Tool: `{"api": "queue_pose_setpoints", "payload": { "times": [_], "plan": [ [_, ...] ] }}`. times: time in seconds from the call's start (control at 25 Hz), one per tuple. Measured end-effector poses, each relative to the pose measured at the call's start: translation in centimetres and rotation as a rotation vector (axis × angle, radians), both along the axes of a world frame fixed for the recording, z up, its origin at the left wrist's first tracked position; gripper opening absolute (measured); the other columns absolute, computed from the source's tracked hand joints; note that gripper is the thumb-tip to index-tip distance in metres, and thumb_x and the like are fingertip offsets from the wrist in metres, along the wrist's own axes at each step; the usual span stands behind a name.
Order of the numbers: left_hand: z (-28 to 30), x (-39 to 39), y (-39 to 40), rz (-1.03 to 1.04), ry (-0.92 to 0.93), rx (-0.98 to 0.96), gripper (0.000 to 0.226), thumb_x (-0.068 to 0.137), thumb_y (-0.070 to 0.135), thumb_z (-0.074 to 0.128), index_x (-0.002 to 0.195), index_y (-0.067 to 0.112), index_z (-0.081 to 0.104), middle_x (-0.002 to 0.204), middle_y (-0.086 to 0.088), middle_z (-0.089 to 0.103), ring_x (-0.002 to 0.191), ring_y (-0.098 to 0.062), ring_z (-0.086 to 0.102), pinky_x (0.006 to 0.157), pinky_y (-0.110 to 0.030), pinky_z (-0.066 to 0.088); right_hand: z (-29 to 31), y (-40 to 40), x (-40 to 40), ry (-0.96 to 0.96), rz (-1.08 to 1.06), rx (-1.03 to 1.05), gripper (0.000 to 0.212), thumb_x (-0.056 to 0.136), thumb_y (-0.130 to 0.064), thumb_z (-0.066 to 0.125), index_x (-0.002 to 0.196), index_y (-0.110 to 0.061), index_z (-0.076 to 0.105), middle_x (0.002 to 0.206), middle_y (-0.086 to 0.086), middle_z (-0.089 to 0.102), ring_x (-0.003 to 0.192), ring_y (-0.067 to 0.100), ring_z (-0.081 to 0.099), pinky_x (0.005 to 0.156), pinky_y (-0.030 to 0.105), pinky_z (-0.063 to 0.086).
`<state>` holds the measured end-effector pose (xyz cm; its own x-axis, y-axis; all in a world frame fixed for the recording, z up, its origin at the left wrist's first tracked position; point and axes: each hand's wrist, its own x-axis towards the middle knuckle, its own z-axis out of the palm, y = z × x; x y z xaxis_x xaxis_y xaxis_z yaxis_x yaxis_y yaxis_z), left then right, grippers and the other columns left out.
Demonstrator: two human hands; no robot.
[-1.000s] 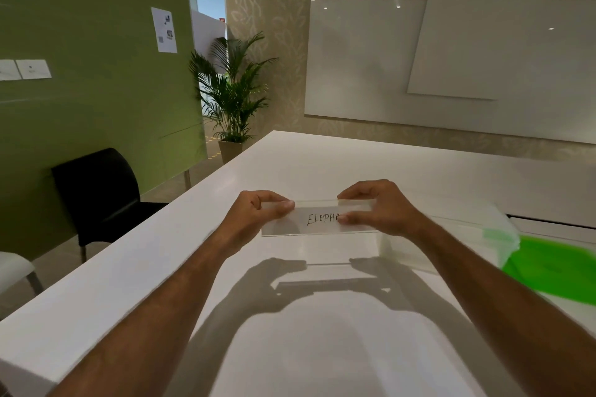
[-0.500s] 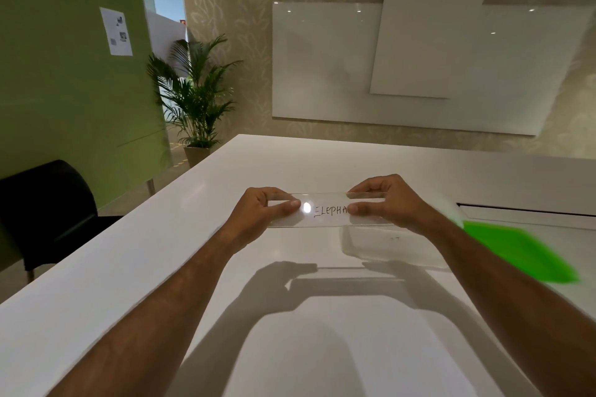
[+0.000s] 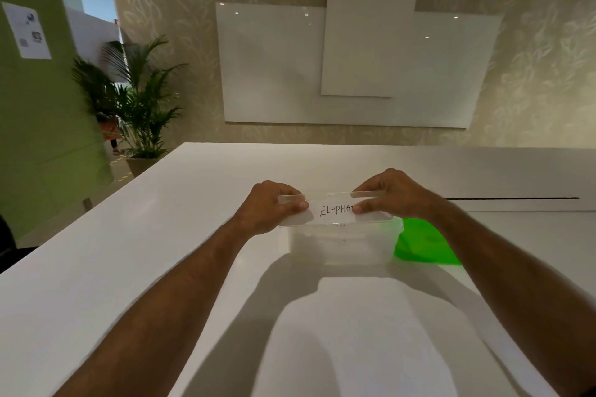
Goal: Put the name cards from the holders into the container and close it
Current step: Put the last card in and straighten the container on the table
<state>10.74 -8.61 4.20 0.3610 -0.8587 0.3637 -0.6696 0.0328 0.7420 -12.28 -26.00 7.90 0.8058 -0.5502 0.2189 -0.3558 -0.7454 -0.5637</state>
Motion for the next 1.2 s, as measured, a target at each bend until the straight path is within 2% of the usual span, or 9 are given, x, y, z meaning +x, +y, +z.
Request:
{"api": "queue_pose_setpoints", "payload": {
  "times": [0.12, 0.24, 0.36, 0.52, 0.68, 0.8, 0.92, 1.08, 1.2],
  "plan": [
    [0.2, -0.5, -2.1, 0.008, -0.111, 0.035, 0.025, 0.083, 0.034, 0.075, 0.101, 0.017, 0.079, 0.097, 0.005, 0.077, 0.084, -0.012, 0.069, 0.067, -0.023, 0.053, -0.1, -1.4, -0.6, 0.03, -0.01, -0.062, 0.044, 0.063, -0.049, 0.084, 0.103, -0.034, 0.075, 0.098, -0.02, 0.074, 0.096, -0.003, 0.065, 0.084, 0.015, 0.047],
    [0.6, -0.6, -3.7, 0.005, -0.197, 0.066, 0.025, 0.084, 0.035, 0.074, 0.102, 0.018, 0.079, 0.098, 0.003, 0.077, 0.086, -0.015, 0.07, 0.074, -0.029, 0.057, 0.0, -2.7, -0.5, 0.055, -0.014, -0.133, 0.039, 0.07, -0.042, 0.082, 0.106, -0.029, 0.076, 0.105, -0.012, 0.075, 0.095, 0.002, 0.065, 0.084, 0.018, 0.047],
    [0.9, -0.6, -4.9, -0.007, -0.293, 0.123, 0.022, 0.086, 0.035, 0.072, 0.1, 0.021, 0.079, 0.099, 0.001, 0.077, 0.087, -0.018, 0.069, 0.079, -0.036, 0.058, -0.2, -3.7, -0.2, 0.098, -0.023, -0.167, 0.033, 0.072, -0.04, 0.082, 0.103, -0.028, 0.077, 0.1, -0.011, 0.077, 0.088, 0.003, 0.067, 0.077, 0.019, 0.049],
    [0.6, -0.3, -5.9, -0.056, -0.416, 0.255, 0.031, 0.084, 0.037, 0.073, 0.108, 0.017, 0.077, 0.107, 0.0, 0.075, 0.096, -0.02, 0.067, 0.086, -0.037, 0.055, -1.4, -4.2, 0.3, 0.188, -0.003, -0.18, 0.029, 0.073, -0.037, 0.082, 0.099, -0.025, 0.078, 0.096, -0.009, 0.077, 0.079, 0.002, 0.066, 0.068, 0.019, 0.049],
    [0.2, -0.5, -6.3, -0.095, -0.508, 0.377, 0.029, 0.084, 0.037, 0.073, 0.104, 0.016, 0.078, 0.099, -0.003, 0.076, 0.09, -0.02, 0.068, 0.08, -0.035, 0.056, -2.7, -4.4, 1.0, 0.301, -0.001, -0.195, 0.032, 0.07, -0.039, 0.083, 0.096, -0.023, 0.079, 0.087, -0.005, 0.078, 0.079, 0.011, 0.067, 0.072, 0.026, 0.051],
    [-0.2, -0.8, -6.8, -0.083, -0.54, 0.432, 0.03, 0.082, 0.035, 0.075, 0.105, 0.015, 0.078, 0.097, -0.004, 0.076, 0.086, -0.02, 0.068, 0.079, -0.035, 0.057, -3.3, -4.9, 1.6, 0.362, -0.012, -0.204, 0.034, 0.067, -0.039, 0.084, 0.095, -0.021, 0.078, 0.081, -0.008, 0.075, 0.077, 0.011, 0.062, 0.07, 0.024, 0.045],
    [-0.3, -0.9, -7.3, -0.086, -0.584, 0.475, 0.032, 0.082, 0.036, 0.077, 0.105, 0.015, 0.077, 0.1, -0.004, 0.076, 0.088, -0.02, 0.068, 0.082, -0.034, 0.057, -3.9, -5.2, 2.1, 0.39, -0.027, -0.237, 0.038, 0.068, -0.038, 0.085, 0.101, -0.02, 0.077, 0.098, -0.006, 0.077, 0.089, 0.012, 0.065, 0.079, 0.023, 0.048],
    [-0.4, -1.0, -7.8, -0.079, -0.611, 0.523, 0.029, 0.079, 0.034, 0.078, 0.102, 0.016, 0.077, 0.102, -0.001, 0.075, 0.092, -0.019, 0.069, 0.086, -0.036, 0.058, -4.6, -5.3, 2.5, 0.413, -0.003, -0.271, 0.028, 0.07, -0.033, 0.082, 0.096, -0.024, 0.079, 0.096, -0.01, 0.077, 0.081, 0.005, 0.064, 0.063, 0.013, 0.041],
    [-0.4, -1.2, -8.1, -0.105, -0.611, 0.573, 0.018, 0.079, 0.025, 0.075, 0.095, 0.019, 0.079, 0.099, 0.0, 0.076, 0.09, -0.018, 0.07, 0.085, -0.038, 0.059, -4.7, -5.3, 2.6, 0.451, 0.006, -0.245, 0.022, 0.071, -0.027, 0.077, 0.094, -0.026, 0.079, 0.094, -0.013, 0.077, 0.075, 0.0, 0.062, 0.063, 0.012, 0.041]
  ]
}}
